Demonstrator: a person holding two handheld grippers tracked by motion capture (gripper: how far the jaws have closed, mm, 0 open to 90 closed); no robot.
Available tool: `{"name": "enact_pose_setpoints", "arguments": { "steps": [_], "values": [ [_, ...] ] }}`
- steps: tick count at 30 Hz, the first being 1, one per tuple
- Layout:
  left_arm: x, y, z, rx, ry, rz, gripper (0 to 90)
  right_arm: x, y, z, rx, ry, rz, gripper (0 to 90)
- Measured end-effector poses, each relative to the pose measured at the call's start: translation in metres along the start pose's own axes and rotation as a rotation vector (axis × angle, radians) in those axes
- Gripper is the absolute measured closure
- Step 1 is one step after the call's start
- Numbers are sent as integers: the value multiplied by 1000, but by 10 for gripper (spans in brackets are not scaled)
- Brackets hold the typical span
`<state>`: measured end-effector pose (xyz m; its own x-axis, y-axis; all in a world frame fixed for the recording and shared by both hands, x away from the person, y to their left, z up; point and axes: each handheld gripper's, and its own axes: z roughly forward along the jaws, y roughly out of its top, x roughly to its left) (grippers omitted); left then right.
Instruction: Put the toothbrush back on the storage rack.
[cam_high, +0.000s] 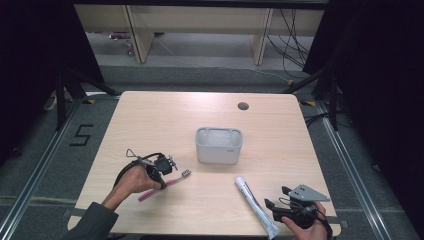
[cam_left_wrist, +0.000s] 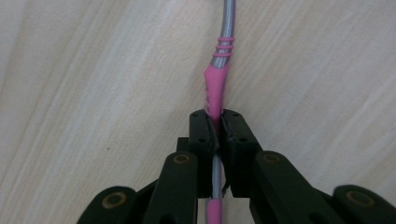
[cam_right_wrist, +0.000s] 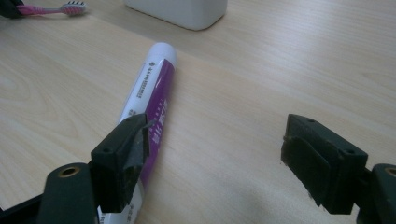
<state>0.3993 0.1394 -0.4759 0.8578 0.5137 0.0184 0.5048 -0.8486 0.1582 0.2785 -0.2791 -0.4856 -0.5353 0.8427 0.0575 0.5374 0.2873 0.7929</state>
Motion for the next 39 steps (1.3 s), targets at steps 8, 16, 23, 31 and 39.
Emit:
{"name": "enact_pose_setpoints", "arguments": {
  "steps": [8,16,23,31,39],
  "values": [
    [-1,-2,-20,-89,14,-4,830,-2,0,0,-9,-15,-22,237],
    [10,-13,-34,-182,14,-75,830,0,0,0,-8,-2,8,233],
    [17,-19,-47,-319,44,-128,830,-1,0,1,-7,0,13,233],
    [31,-26,-61,-465,56,-187,830,-3,1,2,-19,-7,-20,233],
    [42,-31,-75,-637,55,-267,830,-2,0,2,-12,2,12,234]
  ]
}}
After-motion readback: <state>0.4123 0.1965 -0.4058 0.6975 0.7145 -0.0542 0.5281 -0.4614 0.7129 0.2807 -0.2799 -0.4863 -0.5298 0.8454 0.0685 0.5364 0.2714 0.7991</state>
